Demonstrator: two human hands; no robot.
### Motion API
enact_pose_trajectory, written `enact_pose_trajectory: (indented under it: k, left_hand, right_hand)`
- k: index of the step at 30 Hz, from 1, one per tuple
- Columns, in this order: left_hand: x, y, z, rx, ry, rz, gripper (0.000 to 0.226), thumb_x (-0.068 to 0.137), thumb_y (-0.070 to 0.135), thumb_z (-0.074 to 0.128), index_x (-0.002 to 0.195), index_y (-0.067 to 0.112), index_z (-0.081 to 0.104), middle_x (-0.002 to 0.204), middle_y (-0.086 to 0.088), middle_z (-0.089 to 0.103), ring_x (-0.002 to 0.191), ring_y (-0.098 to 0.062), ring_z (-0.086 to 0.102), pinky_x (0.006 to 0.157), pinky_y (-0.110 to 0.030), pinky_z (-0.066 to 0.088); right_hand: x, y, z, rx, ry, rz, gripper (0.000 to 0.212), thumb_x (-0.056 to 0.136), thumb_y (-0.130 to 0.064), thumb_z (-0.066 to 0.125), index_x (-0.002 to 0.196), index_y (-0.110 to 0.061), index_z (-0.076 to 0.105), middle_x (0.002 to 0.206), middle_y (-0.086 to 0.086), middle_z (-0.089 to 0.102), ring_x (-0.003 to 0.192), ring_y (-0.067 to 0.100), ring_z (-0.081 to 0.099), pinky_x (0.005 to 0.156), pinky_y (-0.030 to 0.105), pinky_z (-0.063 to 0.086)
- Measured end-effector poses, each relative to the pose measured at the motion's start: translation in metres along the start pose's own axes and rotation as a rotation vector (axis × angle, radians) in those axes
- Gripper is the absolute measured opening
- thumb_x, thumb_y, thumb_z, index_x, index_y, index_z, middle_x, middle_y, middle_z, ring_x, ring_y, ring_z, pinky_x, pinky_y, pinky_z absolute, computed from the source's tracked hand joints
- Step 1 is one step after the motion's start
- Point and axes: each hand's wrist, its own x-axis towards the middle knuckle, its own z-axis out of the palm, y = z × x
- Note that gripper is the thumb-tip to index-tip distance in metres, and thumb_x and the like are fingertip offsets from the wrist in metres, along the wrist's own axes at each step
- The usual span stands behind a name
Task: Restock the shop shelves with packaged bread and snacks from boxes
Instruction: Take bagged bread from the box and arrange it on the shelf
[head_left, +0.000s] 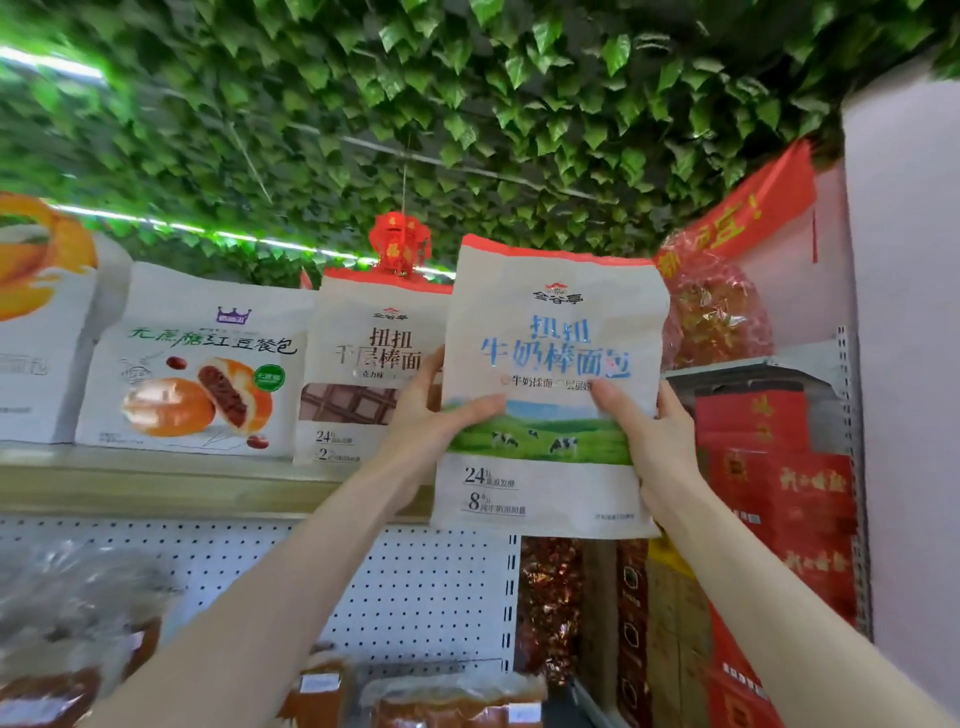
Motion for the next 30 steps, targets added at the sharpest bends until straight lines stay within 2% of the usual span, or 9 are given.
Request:
enact_pose_trajectory:
  k: [2,4,8,13,18,21,25,30]
  left_hand:
    - [0.004,-0.011,0.003,0.072,-0.010,0.020,0.093,0.053,0.039,0.092,0.134,0.027,0.049,0.122,0.005,0.065,0.109,-0.015,0.065,0.089,-0.033,0.055]
    - [0.009,-0.019,0.008,0.114,0.007,0.055,0.069,0.066,0.023,0.085,0.125,0.031,0.051,0.114,0.007,0.067,0.101,-0.009,0.066,0.076,-0.019,0.055]
    - [0.027,-0.027,0.017,0.174,0.044,0.100,0.048,0.074,0.008,0.079,0.101,0.038,0.055,0.092,0.018,0.069,0.081,0.004,0.067,0.064,-0.013,0.052]
    - [0.052,-0.045,0.028,0.222,0.085,0.133,0.045,0.073,0.003,0.079,0.100,0.035,0.062,0.093,0.013,0.072,0.085,-0.002,0.069,0.070,-0.017,0.055]
    - [0.070,-0.059,0.029,0.205,0.106,0.144,0.044,0.074,-0.003,0.076,0.107,0.024,0.064,0.097,0.008,0.073,0.089,-0.009,0.071,0.072,-0.020,0.055]
    - [0.077,-0.066,0.029,0.223,0.107,0.153,0.043,0.074,-0.003,0.076,0.105,0.024,0.065,0.095,0.007,0.074,0.090,-0.012,0.071,0.074,-0.023,0.057]
    - [0.086,-0.076,0.027,0.278,0.103,0.168,0.040,0.074,0.001,0.078,0.103,0.025,0.066,0.097,0.006,0.075,0.093,-0.013,0.070,0.082,-0.026,0.056]
    - [0.089,-0.084,0.027,0.275,0.100,0.172,0.041,0.073,0.003,0.078,0.105,0.024,0.065,0.100,0.008,0.072,0.092,-0.008,0.069,0.080,-0.020,0.054]
  right_hand:
    - [0.017,0.006,-0.005,0.031,-0.001,-0.015,0.030,0.080,-0.012,0.076,0.106,-0.021,0.066,0.094,-0.006,0.076,0.084,0.014,0.073,0.071,0.030,0.059]
    - [0.034,0.012,-0.010,0.058,-0.034,-0.017,0.030,0.080,-0.010,0.075,0.107,-0.020,0.066,0.097,-0.003,0.075,0.083,0.013,0.073,0.069,0.027,0.059]
    - [0.064,0.033,-0.019,0.076,-0.093,-0.006,0.029,0.080,-0.011,0.076,0.104,-0.025,0.067,0.098,-0.004,0.075,0.085,0.014,0.073,0.072,0.029,0.060]
    - [0.095,0.061,-0.025,0.115,-0.124,0.011,0.027,0.081,-0.012,0.075,0.103,-0.024,0.066,0.089,-0.011,0.075,0.080,0.009,0.072,0.064,0.022,0.057]
    - [0.116,0.082,-0.024,0.143,-0.127,0.016,0.035,0.080,-0.012,0.076,0.113,-0.019,0.065,0.099,-0.005,0.075,0.086,0.011,0.072,0.069,0.022,0.057]
    - [0.123,0.091,-0.024,0.165,-0.134,0.019,0.035,0.081,-0.011,0.075,0.114,-0.018,0.065,0.101,-0.004,0.074,0.086,0.011,0.072,0.066,0.020,0.056]
    - [0.129,0.102,-0.024,0.153,-0.114,0.022,0.028,0.080,-0.012,0.076,0.104,-0.024,0.067,0.105,0.001,0.073,0.092,0.017,0.071,0.078,0.032,0.060]
    - [0.129,0.111,-0.027,0.157,-0.113,0.040,0.027,0.080,-0.013,0.076,0.103,-0.024,0.067,0.101,-0.002,0.074,0.091,0.018,0.071,0.080,0.033,0.059]
